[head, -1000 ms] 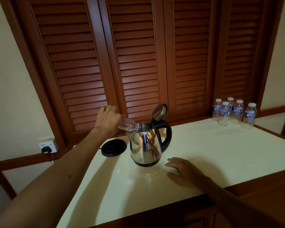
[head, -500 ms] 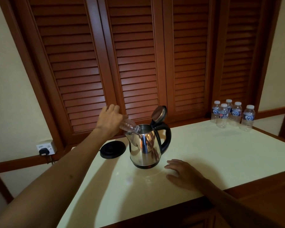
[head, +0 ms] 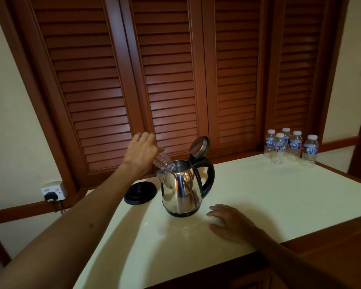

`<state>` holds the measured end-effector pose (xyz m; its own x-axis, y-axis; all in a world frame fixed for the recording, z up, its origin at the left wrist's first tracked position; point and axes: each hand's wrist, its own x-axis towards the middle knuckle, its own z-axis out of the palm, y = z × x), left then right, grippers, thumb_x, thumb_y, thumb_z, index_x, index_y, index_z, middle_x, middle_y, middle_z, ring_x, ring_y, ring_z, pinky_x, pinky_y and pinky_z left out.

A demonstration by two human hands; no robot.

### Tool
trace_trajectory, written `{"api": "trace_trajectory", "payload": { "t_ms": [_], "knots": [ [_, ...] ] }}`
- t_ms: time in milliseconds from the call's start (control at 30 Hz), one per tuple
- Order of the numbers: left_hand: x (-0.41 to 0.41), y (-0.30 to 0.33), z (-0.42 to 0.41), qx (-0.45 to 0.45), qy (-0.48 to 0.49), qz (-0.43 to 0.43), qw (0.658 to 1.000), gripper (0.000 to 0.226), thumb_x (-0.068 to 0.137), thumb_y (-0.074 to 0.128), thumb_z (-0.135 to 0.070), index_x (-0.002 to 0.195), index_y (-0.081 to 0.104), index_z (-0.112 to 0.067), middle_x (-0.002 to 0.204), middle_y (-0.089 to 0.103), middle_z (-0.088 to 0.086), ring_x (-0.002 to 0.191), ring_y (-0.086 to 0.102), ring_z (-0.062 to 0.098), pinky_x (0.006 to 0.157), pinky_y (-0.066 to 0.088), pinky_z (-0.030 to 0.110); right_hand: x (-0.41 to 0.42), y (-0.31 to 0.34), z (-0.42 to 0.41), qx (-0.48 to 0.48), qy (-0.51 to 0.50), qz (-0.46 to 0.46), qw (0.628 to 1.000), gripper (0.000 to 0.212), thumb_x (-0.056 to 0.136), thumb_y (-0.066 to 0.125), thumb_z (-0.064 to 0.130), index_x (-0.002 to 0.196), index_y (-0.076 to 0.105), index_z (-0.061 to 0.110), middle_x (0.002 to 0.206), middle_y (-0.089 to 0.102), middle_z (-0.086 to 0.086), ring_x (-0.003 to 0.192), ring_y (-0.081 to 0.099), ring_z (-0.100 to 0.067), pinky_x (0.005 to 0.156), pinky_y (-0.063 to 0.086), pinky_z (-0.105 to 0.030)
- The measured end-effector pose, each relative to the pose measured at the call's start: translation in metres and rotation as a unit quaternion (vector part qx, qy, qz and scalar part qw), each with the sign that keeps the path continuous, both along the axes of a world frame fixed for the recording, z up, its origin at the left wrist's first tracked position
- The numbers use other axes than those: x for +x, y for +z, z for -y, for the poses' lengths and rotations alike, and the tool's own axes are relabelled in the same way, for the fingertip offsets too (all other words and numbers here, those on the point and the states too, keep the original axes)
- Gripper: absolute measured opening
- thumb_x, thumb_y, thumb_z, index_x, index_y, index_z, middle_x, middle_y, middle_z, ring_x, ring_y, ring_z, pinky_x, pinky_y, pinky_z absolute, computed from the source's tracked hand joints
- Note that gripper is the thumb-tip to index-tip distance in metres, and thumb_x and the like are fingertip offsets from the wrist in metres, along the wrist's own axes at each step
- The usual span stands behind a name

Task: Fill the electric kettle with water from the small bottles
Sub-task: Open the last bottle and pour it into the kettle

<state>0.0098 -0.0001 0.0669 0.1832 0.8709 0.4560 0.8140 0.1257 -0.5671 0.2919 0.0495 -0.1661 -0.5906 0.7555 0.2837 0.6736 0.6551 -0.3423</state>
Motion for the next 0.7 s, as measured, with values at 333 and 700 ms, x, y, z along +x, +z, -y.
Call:
{"api": "trace_trajectory", "payload": {
  "t_ms": [333,700],
  "knots": [
    [-0.008,-0.009,0.005,-0.014,0.030,0.033,0.999,0.061,0.093,0.061,-0.024,0.147,0.037,-0.039,0.130,0.047,0.007,0.122,0.043,0.025,0.105,0.034,0.041,-0.001,-0.001,-0.002,-0.010,-0.007,0.002,1.000,0.055,0.083,0.048,0.063,0.131,0.054,0.036,0.145,0.044,0.015,0.137,0.032,-0.003,0.112,0.025,-0.024],
    [-0.014,-0.052,0.023,-0.052,0.102,0.201,0.973,0.032,0.091,0.062,-0.034,0.115,0.056,-0.014,0.090,0.057,0.003,0.087,0.065,0.025,0.075,0.053,0.035,0.000,0.001,0.001,-0.024,-0.005,-0.004,1.000,0.054,0.083,0.049,0.063,0.130,0.053,0.037,0.145,0.044,0.015,0.137,0.032,-0.003,0.113,0.027,-0.027]
  ]
}}
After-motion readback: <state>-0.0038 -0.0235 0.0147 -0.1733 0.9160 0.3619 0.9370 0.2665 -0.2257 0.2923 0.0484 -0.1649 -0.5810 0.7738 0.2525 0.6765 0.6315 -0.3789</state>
